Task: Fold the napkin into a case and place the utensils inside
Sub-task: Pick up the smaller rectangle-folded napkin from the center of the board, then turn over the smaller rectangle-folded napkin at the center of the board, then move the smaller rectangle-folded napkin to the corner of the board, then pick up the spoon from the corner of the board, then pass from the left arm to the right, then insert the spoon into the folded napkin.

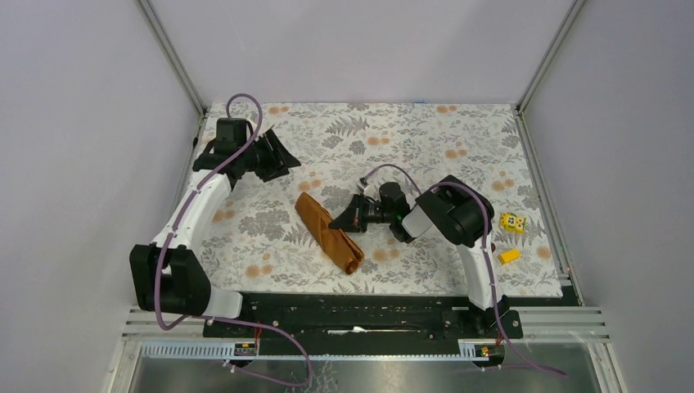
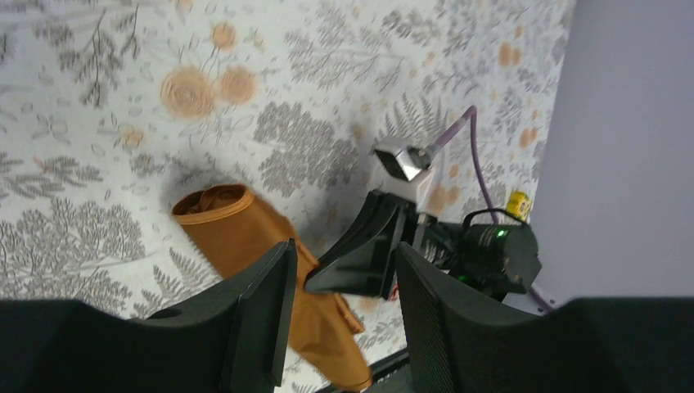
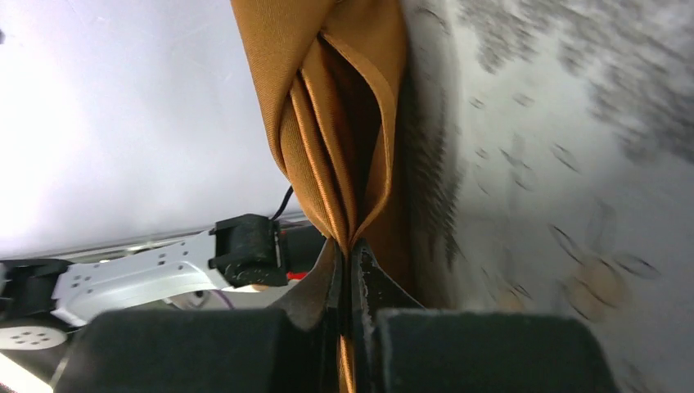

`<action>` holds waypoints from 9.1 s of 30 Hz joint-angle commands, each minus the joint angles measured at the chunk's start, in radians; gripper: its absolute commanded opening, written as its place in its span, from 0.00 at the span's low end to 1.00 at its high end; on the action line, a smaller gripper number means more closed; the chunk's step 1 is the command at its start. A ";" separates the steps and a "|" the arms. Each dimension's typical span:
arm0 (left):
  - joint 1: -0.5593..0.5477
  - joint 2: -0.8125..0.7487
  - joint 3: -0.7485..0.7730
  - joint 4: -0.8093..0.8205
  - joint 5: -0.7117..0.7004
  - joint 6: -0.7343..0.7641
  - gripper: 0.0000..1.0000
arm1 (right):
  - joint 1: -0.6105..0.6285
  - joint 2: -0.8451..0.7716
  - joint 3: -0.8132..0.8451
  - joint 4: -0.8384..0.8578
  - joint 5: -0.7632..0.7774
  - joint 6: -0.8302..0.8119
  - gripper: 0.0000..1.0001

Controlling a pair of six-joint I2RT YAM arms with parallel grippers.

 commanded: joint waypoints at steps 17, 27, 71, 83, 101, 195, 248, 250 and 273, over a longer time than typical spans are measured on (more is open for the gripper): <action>-0.200 0.266 -0.118 0.354 0.210 -0.171 0.47 | -0.284 -0.368 0.109 -1.081 0.198 -0.764 0.63; -0.234 0.500 -0.062 0.541 0.173 -0.273 0.19 | -0.053 -0.533 0.058 -1.159 0.122 -0.788 0.44; -0.204 0.384 -0.155 0.216 -0.150 -0.095 0.40 | -0.098 -0.682 0.071 -1.428 0.622 -0.961 0.51; -0.257 0.116 -0.457 0.177 -0.108 -0.175 0.42 | -0.058 -0.598 -0.012 -1.180 0.285 -0.809 0.52; -0.375 -0.080 -0.625 0.100 -0.093 -0.283 0.42 | -0.033 -0.776 -0.291 -1.220 0.380 -0.738 0.47; -0.251 0.117 -0.142 0.341 -0.458 -0.798 0.00 | 0.014 -0.753 0.097 -1.153 0.690 -0.649 0.91; -0.319 -0.054 -0.312 0.536 -0.053 -0.550 0.98 | 0.048 -0.830 0.146 -1.315 1.006 -0.983 0.00; -0.318 -0.121 -0.321 0.464 -0.062 -0.387 0.99 | -0.058 -0.890 0.144 -1.423 0.839 -1.062 0.00; -0.321 -0.208 -0.602 0.116 -0.052 -0.124 0.30 | -0.304 -0.903 0.065 -1.725 0.333 -1.118 0.00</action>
